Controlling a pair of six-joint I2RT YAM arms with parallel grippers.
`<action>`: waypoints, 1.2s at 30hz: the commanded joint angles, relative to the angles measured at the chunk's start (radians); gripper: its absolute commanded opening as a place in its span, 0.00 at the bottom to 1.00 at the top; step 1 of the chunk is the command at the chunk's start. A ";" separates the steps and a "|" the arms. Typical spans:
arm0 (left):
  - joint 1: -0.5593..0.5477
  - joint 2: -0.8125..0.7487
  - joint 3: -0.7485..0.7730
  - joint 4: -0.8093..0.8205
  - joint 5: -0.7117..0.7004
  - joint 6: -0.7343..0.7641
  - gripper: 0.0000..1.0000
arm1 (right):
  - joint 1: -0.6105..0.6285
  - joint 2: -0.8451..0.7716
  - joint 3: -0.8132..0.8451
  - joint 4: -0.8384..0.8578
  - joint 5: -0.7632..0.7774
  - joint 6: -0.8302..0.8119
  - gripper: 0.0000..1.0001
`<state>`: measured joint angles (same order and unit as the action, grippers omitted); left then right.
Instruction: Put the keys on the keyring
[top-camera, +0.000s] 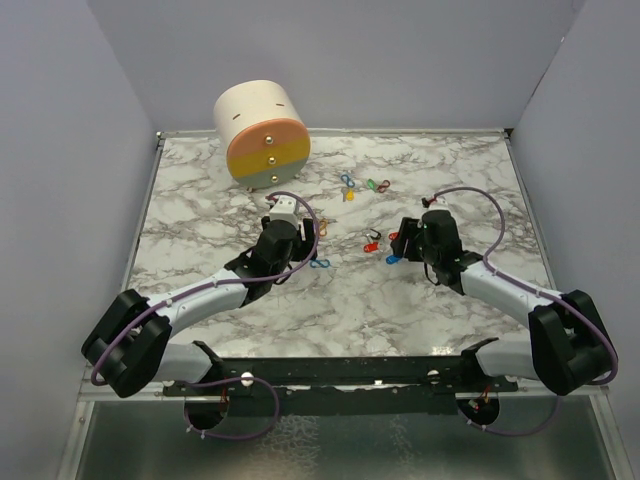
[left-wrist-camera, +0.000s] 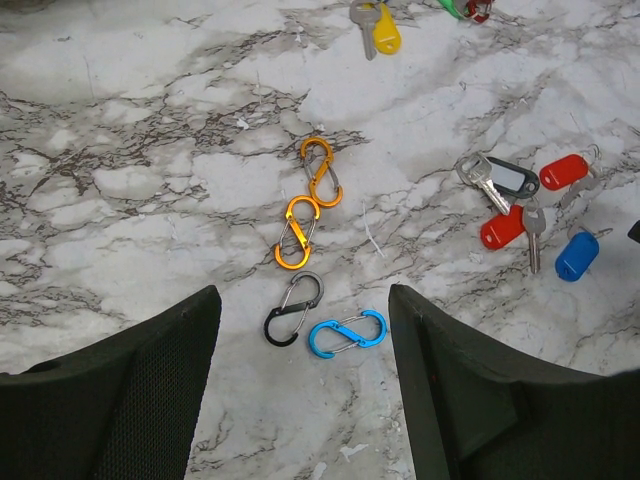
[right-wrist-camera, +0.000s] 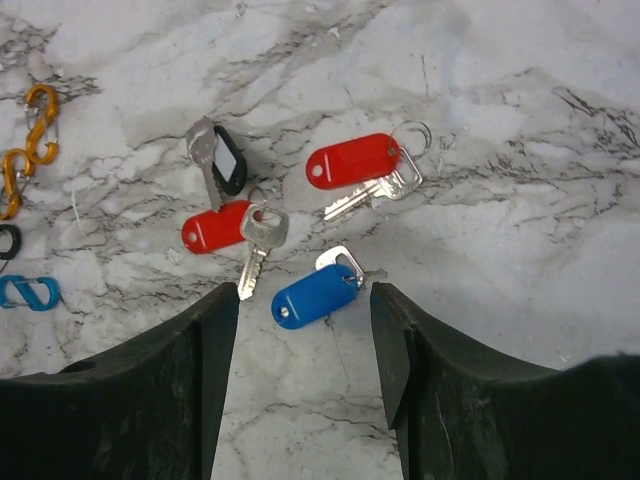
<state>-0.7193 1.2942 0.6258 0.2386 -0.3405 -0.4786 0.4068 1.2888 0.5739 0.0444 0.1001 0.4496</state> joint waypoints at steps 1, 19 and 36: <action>-0.001 -0.004 -0.005 0.028 0.027 0.003 0.70 | 0.002 0.009 0.019 -0.101 0.078 0.061 0.56; -0.001 0.001 -0.009 0.032 0.019 0.010 0.70 | 0.001 0.173 0.060 -0.065 0.076 0.141 0.52; -0.001 0.007 -0.011 0.034 0.015 0.015 0.70 | -0.007 0.253 0.090 -0.048 0.110 0.164 0.39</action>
<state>-0.7193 1.2945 0.6254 0.2428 -0.3286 -0.4728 0.4057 1.5173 0.6533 0.0029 0.1669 0.5991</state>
